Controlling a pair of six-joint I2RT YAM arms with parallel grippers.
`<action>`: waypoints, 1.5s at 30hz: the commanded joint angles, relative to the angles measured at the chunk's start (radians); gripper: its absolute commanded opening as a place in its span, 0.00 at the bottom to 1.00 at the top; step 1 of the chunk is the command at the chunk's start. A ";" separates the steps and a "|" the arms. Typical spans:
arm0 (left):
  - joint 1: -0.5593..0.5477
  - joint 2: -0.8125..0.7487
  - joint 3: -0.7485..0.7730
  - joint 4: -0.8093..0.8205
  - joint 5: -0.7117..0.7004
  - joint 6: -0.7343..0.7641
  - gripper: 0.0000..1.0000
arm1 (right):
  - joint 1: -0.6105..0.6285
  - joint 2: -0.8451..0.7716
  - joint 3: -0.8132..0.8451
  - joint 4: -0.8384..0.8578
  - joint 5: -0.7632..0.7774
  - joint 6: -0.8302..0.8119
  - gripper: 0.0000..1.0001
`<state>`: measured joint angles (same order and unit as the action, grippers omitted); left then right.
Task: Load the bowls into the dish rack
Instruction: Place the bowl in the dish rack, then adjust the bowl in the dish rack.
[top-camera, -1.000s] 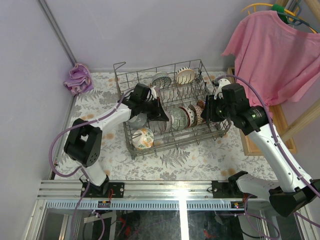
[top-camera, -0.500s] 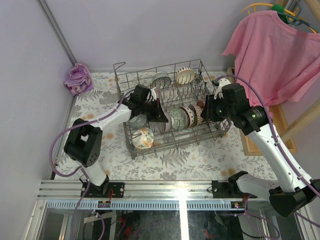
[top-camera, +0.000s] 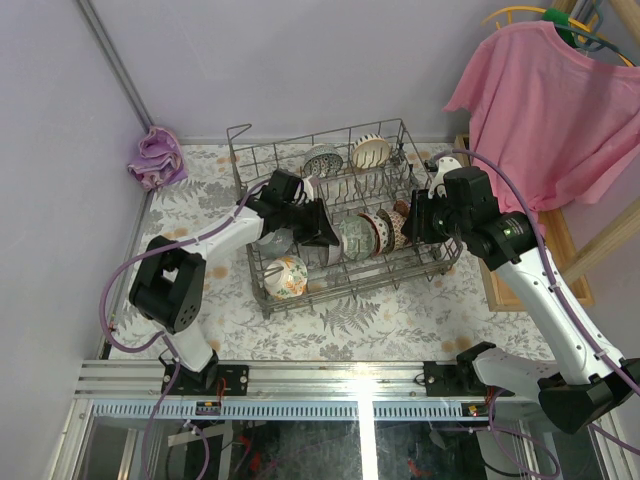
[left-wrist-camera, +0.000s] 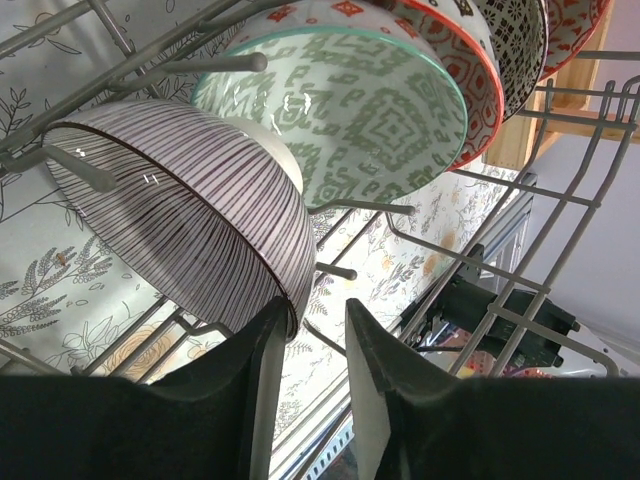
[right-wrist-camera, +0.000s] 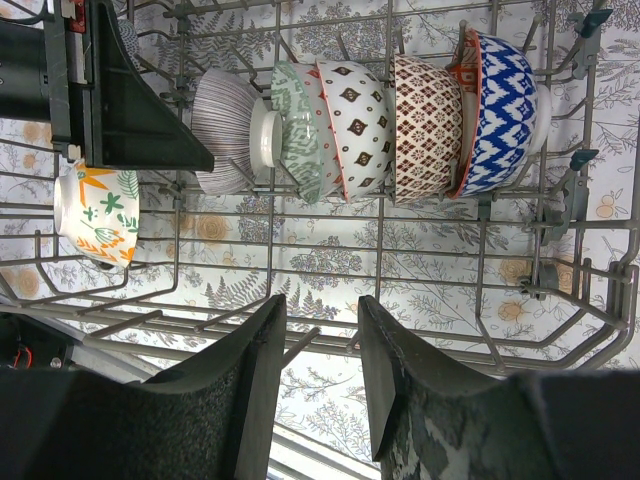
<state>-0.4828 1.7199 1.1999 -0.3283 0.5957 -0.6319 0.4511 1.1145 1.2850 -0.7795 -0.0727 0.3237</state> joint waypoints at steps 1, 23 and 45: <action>-0.005 0.004 0.035 -0.044 0.041 -0.010 0.30 | -0.005 -0.016 0.011 0.016 -0.021 -0.002 0.42; -0.064 -0.121 0.189 -0.156 -0.182 -0.119 0.46 | -0.005 -0.034 0.002 0.014 -0.017 -0.001 0.42; -0.264 0.040 0.306 -0.124 -0.613 -0.330 0.34 | -0.005 -0.093 0.046 -0.046 0.035 -0.025 0.43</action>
<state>-0.7376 1.7290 1.4612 -0.4728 0.0769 -0.9283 0.4511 1.0439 1.2892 -0.8051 -0.0605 0.3202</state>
